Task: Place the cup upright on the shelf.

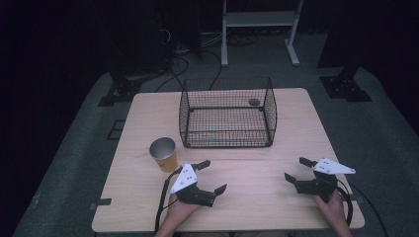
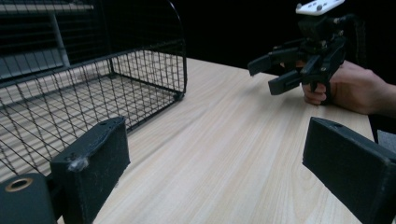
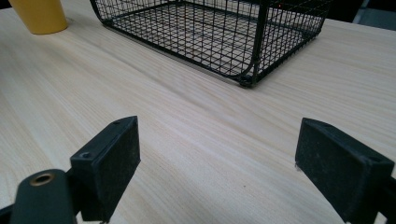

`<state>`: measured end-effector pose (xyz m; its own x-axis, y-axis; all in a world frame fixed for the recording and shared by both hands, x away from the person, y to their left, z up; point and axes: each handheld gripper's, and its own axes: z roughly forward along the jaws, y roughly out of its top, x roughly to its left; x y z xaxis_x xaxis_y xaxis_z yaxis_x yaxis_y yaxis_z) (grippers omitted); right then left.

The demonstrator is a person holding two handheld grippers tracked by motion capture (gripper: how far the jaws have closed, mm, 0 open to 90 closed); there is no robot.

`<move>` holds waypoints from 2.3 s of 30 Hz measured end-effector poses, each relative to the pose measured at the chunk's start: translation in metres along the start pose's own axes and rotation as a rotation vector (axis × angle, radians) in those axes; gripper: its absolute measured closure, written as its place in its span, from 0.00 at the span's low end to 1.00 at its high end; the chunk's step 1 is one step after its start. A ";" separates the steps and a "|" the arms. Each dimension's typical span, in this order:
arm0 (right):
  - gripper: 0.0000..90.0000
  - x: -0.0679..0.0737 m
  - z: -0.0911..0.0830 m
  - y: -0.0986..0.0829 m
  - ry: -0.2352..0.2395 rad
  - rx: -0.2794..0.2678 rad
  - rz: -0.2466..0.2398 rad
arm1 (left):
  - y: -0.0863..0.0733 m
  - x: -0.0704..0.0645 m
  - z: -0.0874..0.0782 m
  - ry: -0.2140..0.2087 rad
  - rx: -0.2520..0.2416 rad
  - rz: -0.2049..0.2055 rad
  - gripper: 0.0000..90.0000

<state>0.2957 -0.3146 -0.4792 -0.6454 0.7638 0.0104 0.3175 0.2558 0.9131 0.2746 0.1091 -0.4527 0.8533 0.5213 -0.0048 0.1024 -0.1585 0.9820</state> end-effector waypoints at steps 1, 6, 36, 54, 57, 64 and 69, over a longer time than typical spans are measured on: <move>0.14 0.000 0.000 0.000 -0.001 0.001 0.000 | 0.001 0.001 -0.001 0.006 0.001 0.005 0.06; 0.14 0.000 0.000 0.000 -0.001 0.002 0.002 | 0.006 0.004 -0.007 0.027 -0.016 0.006 0.04; 0.14 -0.001 0.000 0.000 -0.004 0.002 0.010 | 0.031 0.018 -0.038 0.087 -0.062 0.045 0.02; 0.14 0.001 0.001 0.001 -0.006 0.015 -0.010 | 0.051 0.029 -0.071 0.160 -0.068 0.080 0.02; 0.14 0.001 0.002 0.001 -0.008 0.017 -0.012 | 0.053 0.034 -0.080 0.187 -0.071 0.085 0.01; 0.14 0.002 0.002 0.001 -0.010 0.025 -0.012 | 0.051 0.047 -0.094 0.243 -0.066 0.079 0.02; 0.14 0.002 0.003 0.001 -0.009 0.028 -0.013 | 0.040 0.060 -0.102 0.288 -0.052 0.081 0.00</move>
<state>0.2968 -0.3114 -0.4793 -0.6434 0.7655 -0.0052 0.3284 0.2822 0.9014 0.2775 0.2190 -0.3944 0.6768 0.7263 0.1201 0.0075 -0.1699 0.9854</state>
